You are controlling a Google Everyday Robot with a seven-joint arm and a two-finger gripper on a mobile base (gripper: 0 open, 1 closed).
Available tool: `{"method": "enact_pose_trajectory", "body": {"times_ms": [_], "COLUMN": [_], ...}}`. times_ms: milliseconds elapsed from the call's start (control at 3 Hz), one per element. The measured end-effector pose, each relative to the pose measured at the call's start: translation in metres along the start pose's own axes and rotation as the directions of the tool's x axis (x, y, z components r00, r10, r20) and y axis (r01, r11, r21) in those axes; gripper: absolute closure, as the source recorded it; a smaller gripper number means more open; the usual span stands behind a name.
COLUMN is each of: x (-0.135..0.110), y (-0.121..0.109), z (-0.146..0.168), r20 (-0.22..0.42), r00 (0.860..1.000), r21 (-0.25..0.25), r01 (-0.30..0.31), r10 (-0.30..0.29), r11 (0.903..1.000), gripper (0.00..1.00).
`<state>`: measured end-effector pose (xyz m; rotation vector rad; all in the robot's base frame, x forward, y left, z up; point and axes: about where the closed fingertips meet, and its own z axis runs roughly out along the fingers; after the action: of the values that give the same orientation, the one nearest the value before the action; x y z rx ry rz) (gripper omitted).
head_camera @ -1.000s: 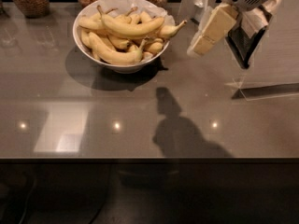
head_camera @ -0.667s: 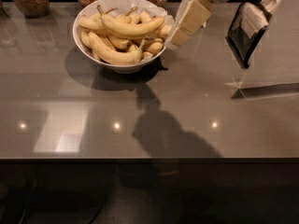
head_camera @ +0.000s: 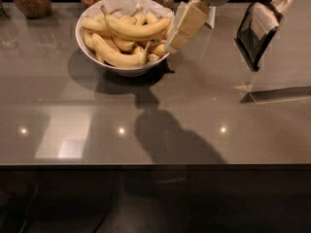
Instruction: Pick banana from white bowl
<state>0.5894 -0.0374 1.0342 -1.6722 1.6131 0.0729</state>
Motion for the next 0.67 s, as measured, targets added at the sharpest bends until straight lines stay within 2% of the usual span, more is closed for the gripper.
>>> {"method": "enact_pose_trajectory", "body": {"times_ms": [333, 667], "x": [-0.005, -0.002], "y": [-0.007, -0.012], "z": [0.032, 0.062], "r20": [0.009, 0.017], "r00": [1.000, 0.999], "r21": [-0.013, -0.028], "r01": [0.029, 0.032], "r10": [-0.029, -0.031], "r11": [0.9995, 0.9991], "gripper": [0.00, 0.05]}}
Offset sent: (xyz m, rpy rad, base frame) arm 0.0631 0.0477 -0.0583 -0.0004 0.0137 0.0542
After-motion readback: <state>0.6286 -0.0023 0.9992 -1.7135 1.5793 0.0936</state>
